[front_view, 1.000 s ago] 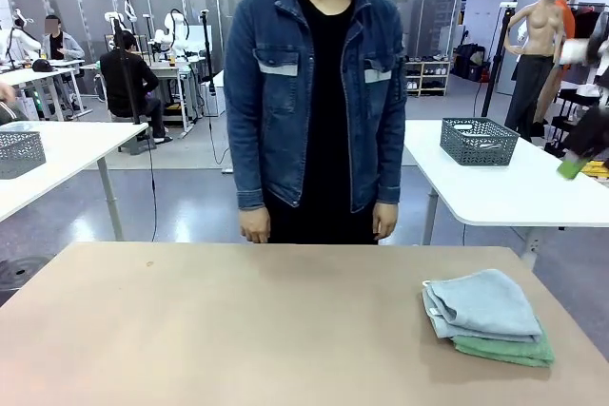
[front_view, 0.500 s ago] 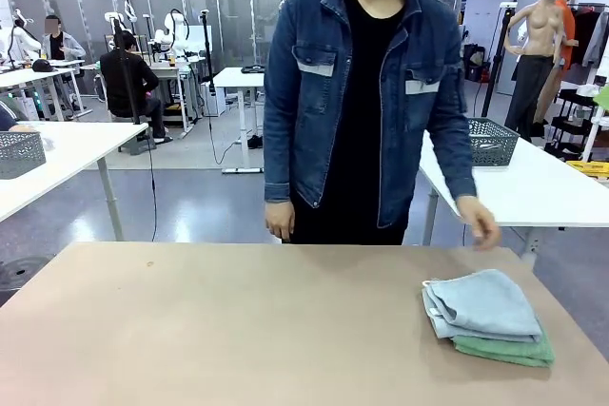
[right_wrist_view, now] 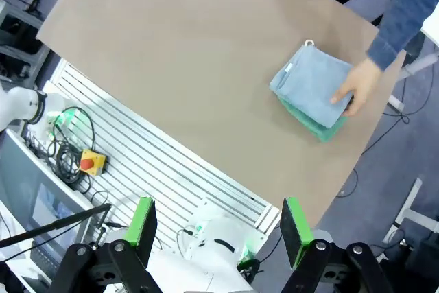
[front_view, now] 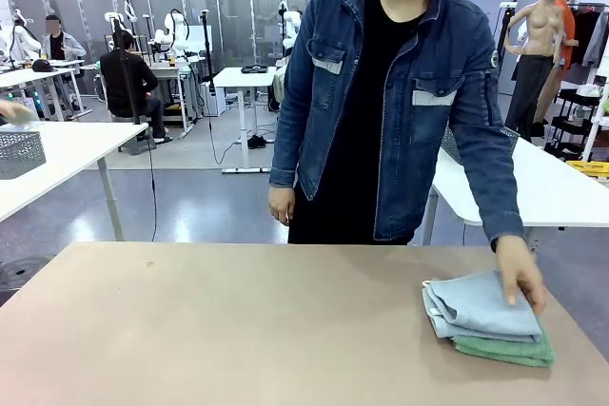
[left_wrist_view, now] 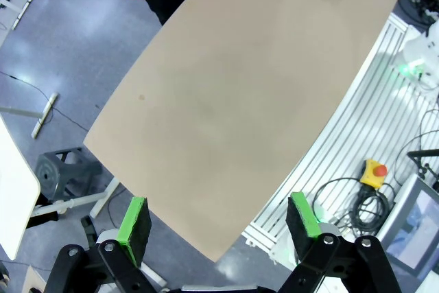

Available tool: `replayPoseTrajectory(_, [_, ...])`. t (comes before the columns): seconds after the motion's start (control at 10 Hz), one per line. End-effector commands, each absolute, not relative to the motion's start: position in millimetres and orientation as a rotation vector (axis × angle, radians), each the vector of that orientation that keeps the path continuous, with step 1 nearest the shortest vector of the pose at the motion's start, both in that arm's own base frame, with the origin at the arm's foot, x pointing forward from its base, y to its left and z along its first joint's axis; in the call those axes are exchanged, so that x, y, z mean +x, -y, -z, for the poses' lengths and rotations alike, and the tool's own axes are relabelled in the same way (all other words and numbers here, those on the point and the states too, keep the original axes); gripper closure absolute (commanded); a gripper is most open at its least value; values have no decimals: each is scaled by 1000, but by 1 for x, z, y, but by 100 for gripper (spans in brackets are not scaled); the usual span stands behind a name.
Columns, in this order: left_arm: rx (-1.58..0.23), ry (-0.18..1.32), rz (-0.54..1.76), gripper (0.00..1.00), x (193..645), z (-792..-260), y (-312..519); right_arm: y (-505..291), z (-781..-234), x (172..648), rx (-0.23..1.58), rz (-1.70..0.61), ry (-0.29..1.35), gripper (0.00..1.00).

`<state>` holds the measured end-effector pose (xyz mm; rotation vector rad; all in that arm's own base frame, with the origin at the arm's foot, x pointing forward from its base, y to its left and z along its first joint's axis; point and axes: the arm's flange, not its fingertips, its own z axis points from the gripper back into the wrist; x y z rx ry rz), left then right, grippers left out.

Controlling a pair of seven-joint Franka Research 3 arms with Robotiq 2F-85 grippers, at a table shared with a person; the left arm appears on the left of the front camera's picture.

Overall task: Fold the towels and place them in the basket.
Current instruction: Stack the folded Towel with hook on the right side of the table.

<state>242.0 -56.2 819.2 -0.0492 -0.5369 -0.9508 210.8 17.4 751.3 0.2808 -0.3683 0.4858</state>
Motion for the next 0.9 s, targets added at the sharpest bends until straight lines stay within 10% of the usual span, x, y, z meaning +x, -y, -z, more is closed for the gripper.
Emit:
replayPoseTrajectory(0.0, [-20,538,948,0,241,-817,55,-13,-754,214,292,-505,374,9])
replayPoseTrajectory(0.8, [-20,538,948,0,241,-817,55,-13,-754,214,292,-505,374,9])
